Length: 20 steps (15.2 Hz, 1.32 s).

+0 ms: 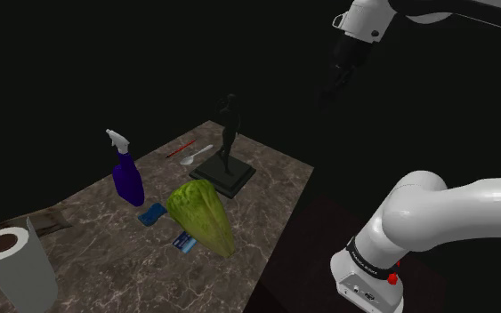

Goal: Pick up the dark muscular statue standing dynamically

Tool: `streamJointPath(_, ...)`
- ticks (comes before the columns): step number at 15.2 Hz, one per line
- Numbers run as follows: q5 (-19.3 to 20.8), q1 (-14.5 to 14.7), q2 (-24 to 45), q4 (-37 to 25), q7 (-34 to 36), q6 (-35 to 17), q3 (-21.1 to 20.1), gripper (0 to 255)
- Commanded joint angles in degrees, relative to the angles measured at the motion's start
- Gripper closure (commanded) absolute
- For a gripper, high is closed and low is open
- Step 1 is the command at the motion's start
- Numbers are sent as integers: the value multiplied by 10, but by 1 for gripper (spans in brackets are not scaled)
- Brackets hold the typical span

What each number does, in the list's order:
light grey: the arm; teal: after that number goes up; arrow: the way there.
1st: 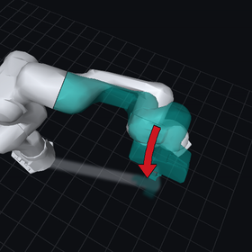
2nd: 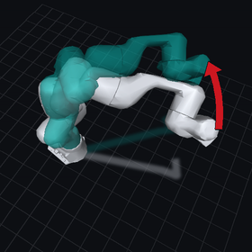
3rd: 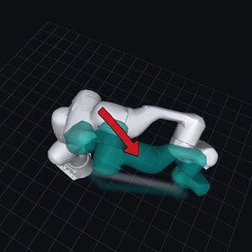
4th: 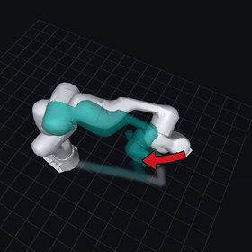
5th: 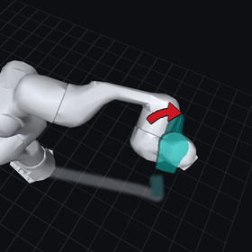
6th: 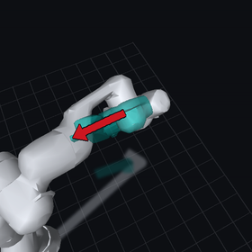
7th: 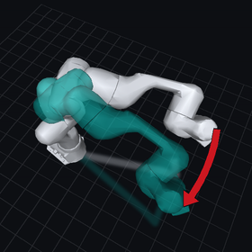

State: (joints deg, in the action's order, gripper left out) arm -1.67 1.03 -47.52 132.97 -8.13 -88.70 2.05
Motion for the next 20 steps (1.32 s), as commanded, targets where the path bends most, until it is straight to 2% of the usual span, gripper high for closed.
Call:
streamJointPath(1, 0, 0, 0, 0, 0, 0, 0, 0)
streamJointPath(11, -5, 30, 260, -176, -26, -34, -18, 0)
streamJointPath(20, 2, 51, 496, -404, -43, 3, -39, 0)
